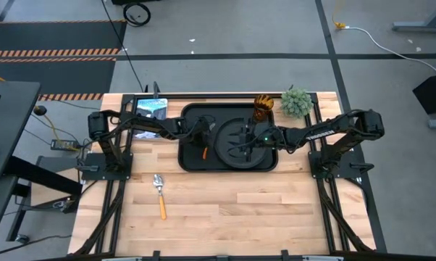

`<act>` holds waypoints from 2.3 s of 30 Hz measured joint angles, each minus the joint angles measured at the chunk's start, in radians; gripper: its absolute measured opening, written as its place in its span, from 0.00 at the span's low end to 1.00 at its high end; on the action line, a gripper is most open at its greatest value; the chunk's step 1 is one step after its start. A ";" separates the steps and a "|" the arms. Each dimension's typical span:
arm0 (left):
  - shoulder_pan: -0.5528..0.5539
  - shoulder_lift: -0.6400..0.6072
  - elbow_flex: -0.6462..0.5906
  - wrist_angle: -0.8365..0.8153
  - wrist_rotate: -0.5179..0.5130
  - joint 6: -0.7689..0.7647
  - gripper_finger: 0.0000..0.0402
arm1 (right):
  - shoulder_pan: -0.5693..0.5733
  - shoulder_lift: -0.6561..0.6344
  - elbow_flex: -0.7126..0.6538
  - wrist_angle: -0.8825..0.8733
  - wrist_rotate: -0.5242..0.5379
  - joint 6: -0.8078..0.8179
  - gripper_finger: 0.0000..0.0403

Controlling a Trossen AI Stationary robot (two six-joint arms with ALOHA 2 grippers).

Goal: Pick and place plate/cup/fork/spoon on tray
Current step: Put the orange fork to the left of the black plate on the black tray, then put the yellow spoon to the left of the orange fork on the black tray

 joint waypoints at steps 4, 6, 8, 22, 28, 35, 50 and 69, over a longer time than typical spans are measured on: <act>0.025 0.000 0.000 -0.003 0.030 -0.014 0.05 | 0.009 0.000 0.000 0.000 0.000 -0.003 0.33; 0.035 0.000 0.000 -0.012 0.046 -0.031 0.06 | 0.014 0.000 0.000 0.000 0.000 -0.003 0.33; 0.041 0.000 0.000 -0.016 0.053 -0.040 0.06 | 0.020 0.000 0.000 0.000 0.000 -0.003 0.33; 0.044 0.000 0.000 -0.118 0.044 -0.110 0.13 | 0.066 0.000 0.000 0.001 -0.001 -0.004 0.33; 0.046 0.000 0.002 -0.125 0.040 -0.085 0.27 | 0.082 0.000 0.000 0.001 -0.001 -0.004 0.33; 0.067 -0.031 0.002 -0.184 0.083 0.003 0.36 | 0.083 0.000 0.000 -0.001 -0.001 -0.004 0.33; -0.191 -0.246 0.002 -0.453 -0.052 -0.192 0.28 | 0.081 -0.002 0.000 -0.001 0.000 -0.007 0.33; -0.601 -0.252 0.001 -0.754 -0.131 -0.791 0.40 | 0.081 -0.002 0.000 0.001 -0.009 -0.005 0.33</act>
